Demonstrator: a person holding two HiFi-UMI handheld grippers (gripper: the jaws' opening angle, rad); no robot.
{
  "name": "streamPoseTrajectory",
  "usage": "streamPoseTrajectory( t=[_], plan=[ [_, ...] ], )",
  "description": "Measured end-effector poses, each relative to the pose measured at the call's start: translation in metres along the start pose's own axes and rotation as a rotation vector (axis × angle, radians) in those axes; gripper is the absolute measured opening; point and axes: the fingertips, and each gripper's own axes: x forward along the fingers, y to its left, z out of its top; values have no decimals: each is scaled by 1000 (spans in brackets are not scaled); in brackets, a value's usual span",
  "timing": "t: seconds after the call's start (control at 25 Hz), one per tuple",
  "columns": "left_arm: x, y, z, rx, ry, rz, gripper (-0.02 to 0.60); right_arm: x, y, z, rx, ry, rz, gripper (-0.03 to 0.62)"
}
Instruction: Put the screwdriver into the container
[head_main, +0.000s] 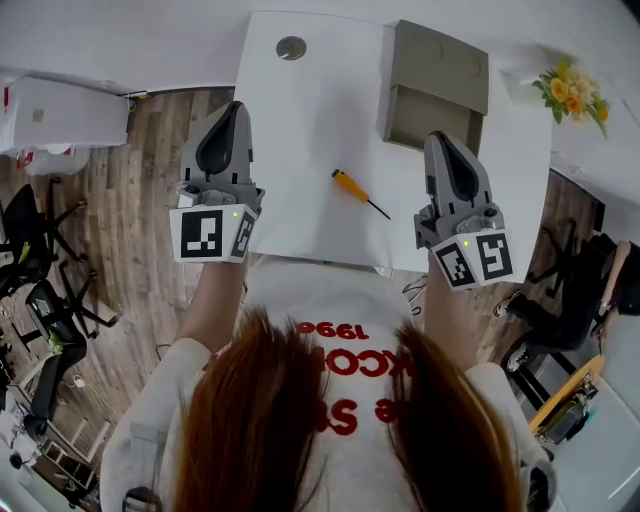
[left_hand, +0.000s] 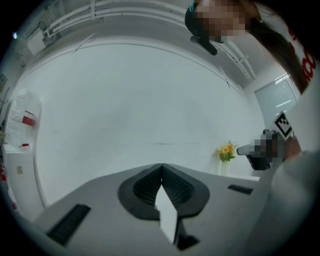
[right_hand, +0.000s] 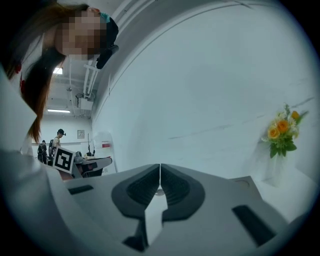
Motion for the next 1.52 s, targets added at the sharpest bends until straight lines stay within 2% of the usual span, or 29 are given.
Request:
streamPoseTrajectory(
  t=[0.32,0.44,0.48,0.56,0.8,1.04,1.24,1.32,1.4,1.52],
  plan=[
    [6,-5,-28,-22,56,-49,8,23,11,-48,35,116,26,8],
    [3,-8,-38,-39,65,-72,8,31,21,-78,47,189,71,12],
    [2,-8,-42,-40,74,-75,8,32,24,-92,51,227,91,35],
    [0,-8,-50,-45,95,-75,8,35,30,-122,63,315,125,119],
    [-7,-5,-67,-61,133,-73,8,34,46,-195,89,506,207,180],
    [-12,-4,-76,-64,159,-67,8,24,61,-245,-8,666,287,196],
    [-22,-3,-81,-61,173,-56,8,18,73,-266,-164,766,341,195],
    [-25,0,-83,-64,182,-49,8,18,75,-273,-259,810,352,184],
    [-26,3,-84,-64,189,-40,8,18,74,-279,-355,854,354,130],
    [-28,6,-82,-58,189,-29,8,19,73,-282,-369,883,344,127]
  ],
)
